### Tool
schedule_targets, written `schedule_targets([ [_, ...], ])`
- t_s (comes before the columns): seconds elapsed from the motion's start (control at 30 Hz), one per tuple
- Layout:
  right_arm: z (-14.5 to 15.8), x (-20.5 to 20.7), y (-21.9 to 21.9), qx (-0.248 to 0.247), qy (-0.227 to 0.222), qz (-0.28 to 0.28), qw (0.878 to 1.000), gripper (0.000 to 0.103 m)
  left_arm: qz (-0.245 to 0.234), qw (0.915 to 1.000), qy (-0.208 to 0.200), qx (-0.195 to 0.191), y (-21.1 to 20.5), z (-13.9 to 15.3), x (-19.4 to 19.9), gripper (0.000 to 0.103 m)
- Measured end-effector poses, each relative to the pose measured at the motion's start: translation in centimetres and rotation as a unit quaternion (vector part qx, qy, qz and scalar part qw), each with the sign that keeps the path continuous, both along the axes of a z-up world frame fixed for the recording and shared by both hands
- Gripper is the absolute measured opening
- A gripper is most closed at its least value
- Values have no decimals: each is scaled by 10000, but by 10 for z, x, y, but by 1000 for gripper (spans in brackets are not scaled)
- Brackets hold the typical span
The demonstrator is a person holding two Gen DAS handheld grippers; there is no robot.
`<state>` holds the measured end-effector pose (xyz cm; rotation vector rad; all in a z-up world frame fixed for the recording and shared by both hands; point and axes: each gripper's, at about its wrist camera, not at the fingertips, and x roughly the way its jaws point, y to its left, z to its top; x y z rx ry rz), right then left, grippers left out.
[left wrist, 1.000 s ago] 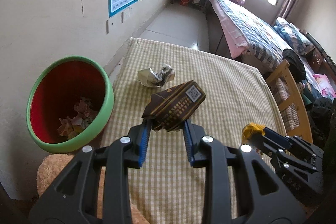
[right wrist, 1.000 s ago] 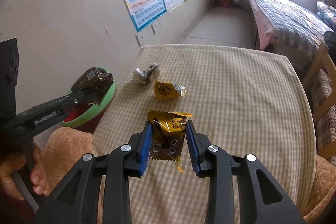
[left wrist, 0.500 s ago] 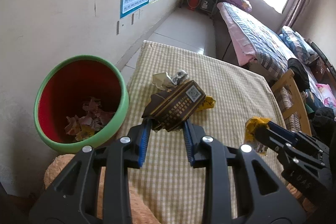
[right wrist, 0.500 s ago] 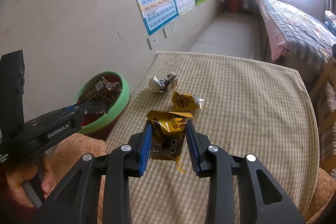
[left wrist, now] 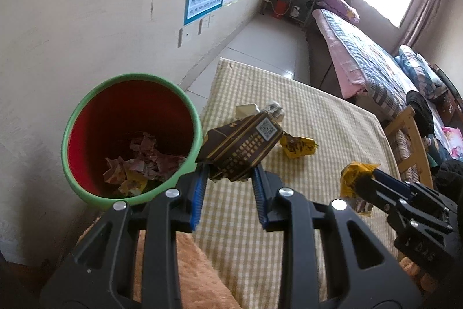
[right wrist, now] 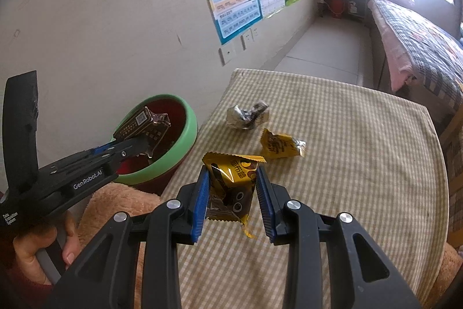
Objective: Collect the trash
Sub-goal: 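Carry the brown wrapper and gold wrapper over the red bin, then open both grippers over the red bin to drop the wrappers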
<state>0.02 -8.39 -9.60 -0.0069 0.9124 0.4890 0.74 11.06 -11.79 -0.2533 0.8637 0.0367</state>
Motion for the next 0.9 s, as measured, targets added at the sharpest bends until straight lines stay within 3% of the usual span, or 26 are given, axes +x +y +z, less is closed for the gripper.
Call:
schedule_targets([
  [0.63, 4, 21, 47, 173, 15, 443, 9989, 32, 400, 9992, 54, 30, 38, -5, -2, 28],
  [0.73, 1, 32, 61, 276, 160, 577, 9978, 32, 608, 9981, 29, -75, 58, -5, -2, 28],
  [0.9, -1, 50, 90, 532, 385, 757, 9950, 32, 972, 9951, 127, 91, 98, -14, 5, 28],
])
